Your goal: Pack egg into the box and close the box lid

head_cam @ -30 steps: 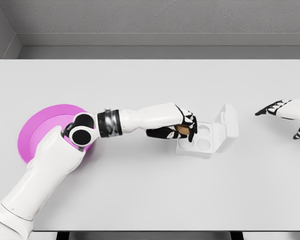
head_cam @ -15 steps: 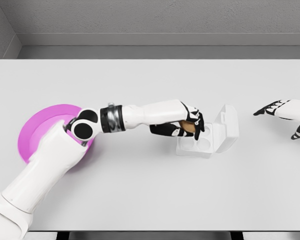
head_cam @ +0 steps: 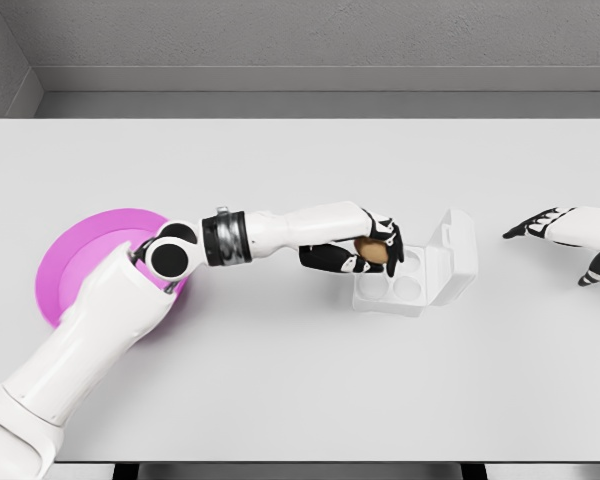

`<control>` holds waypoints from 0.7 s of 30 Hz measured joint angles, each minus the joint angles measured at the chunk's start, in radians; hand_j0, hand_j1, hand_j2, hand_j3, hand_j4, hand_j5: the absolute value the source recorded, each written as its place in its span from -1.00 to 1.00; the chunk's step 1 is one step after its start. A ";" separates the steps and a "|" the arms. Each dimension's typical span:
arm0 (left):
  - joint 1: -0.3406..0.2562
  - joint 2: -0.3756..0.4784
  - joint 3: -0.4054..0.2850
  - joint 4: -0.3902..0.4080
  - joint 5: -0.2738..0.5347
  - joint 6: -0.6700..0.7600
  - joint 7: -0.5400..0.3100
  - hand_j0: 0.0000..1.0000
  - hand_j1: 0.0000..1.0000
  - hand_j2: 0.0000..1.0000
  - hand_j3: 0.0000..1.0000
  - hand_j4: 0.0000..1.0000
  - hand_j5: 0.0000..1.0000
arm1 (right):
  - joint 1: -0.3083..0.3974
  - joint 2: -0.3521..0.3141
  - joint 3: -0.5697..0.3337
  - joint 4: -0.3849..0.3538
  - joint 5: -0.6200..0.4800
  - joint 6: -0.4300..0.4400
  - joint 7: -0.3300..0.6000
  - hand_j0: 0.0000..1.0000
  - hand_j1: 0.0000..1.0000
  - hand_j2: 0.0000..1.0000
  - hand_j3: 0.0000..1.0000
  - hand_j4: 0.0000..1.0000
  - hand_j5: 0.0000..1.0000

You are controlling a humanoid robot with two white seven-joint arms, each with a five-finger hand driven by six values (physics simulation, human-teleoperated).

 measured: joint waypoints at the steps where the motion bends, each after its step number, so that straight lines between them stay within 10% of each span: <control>1: 0.000 -0.002 -0.002 0.007 0.002 0.003 0.000 -0.28 -0.28 -0.28 -0.28 -0.28 -0.28 | 0.000 0.000 0.000 0.000 0.000 0.000 0.000 1.00 1.00 1.00 1.00 1.00 1.00; 21: 0.000 -0.036 -0.006 0.088 0.022 0.011 0.000 -0.23 -0.23 -0.23 -0.23 -0.23 -0.23 | 0.015 -0.001 -0.004 -0.047 0.000 0.000 0.002 1.00 1.00 1.00 1.00 1.00 1.00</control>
